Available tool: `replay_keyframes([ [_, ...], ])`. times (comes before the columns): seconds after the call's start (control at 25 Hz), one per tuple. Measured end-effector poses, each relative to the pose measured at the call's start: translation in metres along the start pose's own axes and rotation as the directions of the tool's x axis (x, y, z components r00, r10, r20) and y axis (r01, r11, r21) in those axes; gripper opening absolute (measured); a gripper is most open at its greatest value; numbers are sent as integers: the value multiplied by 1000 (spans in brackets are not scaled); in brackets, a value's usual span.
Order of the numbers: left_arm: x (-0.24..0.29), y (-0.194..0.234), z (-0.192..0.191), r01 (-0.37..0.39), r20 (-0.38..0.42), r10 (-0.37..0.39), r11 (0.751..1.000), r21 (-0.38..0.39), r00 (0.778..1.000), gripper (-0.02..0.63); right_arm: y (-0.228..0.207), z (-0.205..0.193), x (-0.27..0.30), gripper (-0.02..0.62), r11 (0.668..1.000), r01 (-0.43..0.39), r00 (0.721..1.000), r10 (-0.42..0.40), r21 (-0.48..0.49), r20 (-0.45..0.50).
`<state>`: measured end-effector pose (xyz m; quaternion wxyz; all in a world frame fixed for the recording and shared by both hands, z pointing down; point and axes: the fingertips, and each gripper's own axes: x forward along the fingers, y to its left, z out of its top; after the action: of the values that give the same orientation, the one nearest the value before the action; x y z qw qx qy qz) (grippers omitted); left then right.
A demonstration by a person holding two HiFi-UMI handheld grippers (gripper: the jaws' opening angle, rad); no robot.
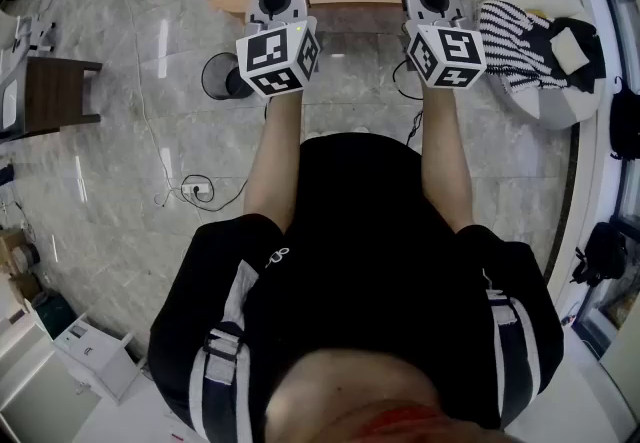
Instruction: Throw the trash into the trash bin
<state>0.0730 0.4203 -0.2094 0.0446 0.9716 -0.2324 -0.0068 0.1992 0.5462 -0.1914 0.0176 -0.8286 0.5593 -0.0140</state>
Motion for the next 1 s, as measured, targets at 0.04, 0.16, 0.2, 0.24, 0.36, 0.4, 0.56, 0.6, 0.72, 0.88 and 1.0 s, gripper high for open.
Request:
replay_keyframes([
  [0.04,1,-1,1,1,5,-1,1000,0,1000,9,-1,1,0,18,1000,-4,1000,4,-3,2],
  [0.16,2,-3,1,-5,9,5,1000,-5,1000,9,-8,3,-3,18,999,-9,999,7,39,33],
  [0.2,0,-1,-1,-15,4,15,1000,-9,1000,9,-12,3,-6,18,997,-8,999,4,81,54],
  [0.24,-2,1,-4,-30,-2,30,999,-15,1000,9,-18,2,-10,18,992,-6,997,-3,125,71],
  [0.36,-9,14,-9,-86,-6,86,996,-33,996,9,-41,-4,-17,18,983,25,996,-40,180,79],
  [0.4,-12,19,-9,-106,-5,106,994,-36,994,9,-49,-5,-19,18,981,37,995,-53,192,81],
  [0.56,-27,36,-10,-173,2,174,984,-37,985,9,-71,-11,-22,18,965,57,992,-84,257,93],
  [0.6,-32,39,-10,-189,0,189,981,-37,982,9,-73,-14,-23,18,962,55,992,-83,267,92],
  [0.72,-42,48,-10,-223,-3,223,974,-34,975,9,-70,-17,-18,18,956,33,994,-62,291,93],
  [0.88,-46,57,-7,-239,1,240,971,-27,971,9,-53,-16,-6,18,958,-15,995,-14,285,100],
  [1.0,-41,60,-5,-241,10,241,970,-28,971,9,-52,-15,1,18,961,-29,995,1,276,101],
])
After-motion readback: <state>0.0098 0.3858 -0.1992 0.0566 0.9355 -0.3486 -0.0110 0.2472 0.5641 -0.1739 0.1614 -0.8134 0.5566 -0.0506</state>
